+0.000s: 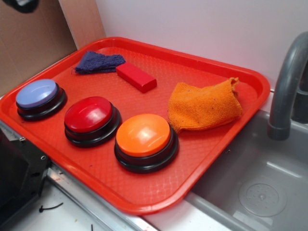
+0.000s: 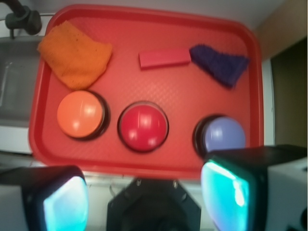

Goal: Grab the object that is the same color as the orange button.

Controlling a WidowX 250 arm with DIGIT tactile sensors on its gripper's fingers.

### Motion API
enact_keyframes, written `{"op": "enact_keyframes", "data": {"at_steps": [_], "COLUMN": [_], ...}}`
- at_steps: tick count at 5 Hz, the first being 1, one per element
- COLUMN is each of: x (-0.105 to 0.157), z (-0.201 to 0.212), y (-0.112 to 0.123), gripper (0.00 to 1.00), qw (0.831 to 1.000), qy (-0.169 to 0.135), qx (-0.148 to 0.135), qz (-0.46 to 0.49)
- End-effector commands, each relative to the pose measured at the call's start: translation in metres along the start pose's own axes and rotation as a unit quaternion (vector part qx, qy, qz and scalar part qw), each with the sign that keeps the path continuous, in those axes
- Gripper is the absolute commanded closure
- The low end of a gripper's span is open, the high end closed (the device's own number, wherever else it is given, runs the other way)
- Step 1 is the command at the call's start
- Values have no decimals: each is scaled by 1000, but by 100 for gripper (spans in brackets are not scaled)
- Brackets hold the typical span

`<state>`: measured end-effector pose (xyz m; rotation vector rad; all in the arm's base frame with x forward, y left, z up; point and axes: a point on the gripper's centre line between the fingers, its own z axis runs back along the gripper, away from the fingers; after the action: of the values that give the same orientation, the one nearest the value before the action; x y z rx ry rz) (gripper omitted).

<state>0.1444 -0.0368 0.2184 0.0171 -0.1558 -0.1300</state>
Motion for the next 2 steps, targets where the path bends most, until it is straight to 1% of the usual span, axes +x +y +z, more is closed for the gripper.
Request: {"op": "enact_keyframes", "data": {"at_steps": [1,2], "x": [64,100], "z": [-53,-92], "y": [-33,-47], "gripper": [0,0], "qw": [999,997], "qy": [-33,-24], "qx": [-38,-67], "qz": [-16,-24]}}
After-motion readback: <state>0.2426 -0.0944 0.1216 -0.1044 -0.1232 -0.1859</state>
